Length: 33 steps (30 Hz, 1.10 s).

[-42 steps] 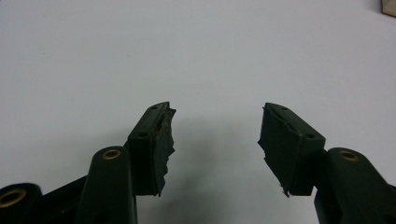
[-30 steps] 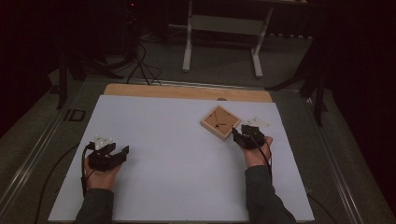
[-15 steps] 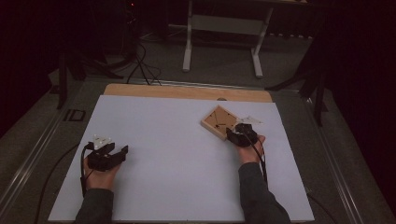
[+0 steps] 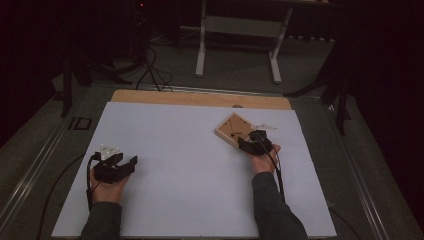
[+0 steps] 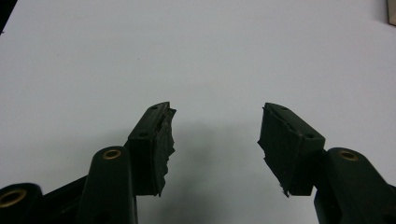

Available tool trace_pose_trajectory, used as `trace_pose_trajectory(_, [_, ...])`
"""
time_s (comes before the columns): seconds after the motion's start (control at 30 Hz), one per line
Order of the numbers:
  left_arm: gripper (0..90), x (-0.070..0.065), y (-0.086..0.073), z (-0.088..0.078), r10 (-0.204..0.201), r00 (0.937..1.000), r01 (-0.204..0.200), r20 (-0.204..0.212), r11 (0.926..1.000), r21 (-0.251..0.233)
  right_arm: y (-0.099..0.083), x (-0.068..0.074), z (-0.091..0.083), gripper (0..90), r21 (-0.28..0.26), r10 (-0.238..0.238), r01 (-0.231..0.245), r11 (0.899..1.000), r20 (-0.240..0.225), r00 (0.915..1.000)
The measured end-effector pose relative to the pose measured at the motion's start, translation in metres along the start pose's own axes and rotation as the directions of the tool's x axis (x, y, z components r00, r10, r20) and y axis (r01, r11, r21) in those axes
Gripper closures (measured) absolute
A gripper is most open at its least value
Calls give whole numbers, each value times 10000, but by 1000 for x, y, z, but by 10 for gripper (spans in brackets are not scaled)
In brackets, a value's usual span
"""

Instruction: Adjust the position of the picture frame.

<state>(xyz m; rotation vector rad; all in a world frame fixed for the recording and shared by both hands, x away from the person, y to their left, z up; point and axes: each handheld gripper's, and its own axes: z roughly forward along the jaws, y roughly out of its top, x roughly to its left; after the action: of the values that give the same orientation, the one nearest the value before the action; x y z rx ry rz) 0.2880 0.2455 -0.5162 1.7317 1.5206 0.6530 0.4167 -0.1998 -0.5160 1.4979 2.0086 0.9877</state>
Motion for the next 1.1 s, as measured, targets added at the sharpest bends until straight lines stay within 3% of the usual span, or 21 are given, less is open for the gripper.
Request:
trace_pose_trajectory(0.3, [436, 1, 0, 0, -37, 10000, 37, -42, 10000, 18, 0, -5, 2, 458, 215, 823, -817, 9964, -286, 9962])
trace_pose_trajectory(0.57, [436, 0, 0, 1, -20, 10000, 20, -26, 10000, 56, 0, -6, 1, 502, 242, 949, -942, 9953, -282, 9951])
trace_pose_trajectory(0.7, [436, 1, 0, 1, -47, 10000, 48, -60, 10000, 51, 0, -10, -1, 577, 280, 884, -873, 9958, -423, 9952])
trace_pose_trajectory(0.87, [436, 0, 0, 1, -40, 10000, 40, -82, 10000, 65, 2, -11, -1, 582, 316, 591, -577, 9978, -465, 9972])
trace_pose_trajectory(1.1, [436, 1, 0, 1, -46, 9999, 47, -107, 10000, 66, 6, -14, -1, 663, 476, 268, -246, 9986, -459, 9986])
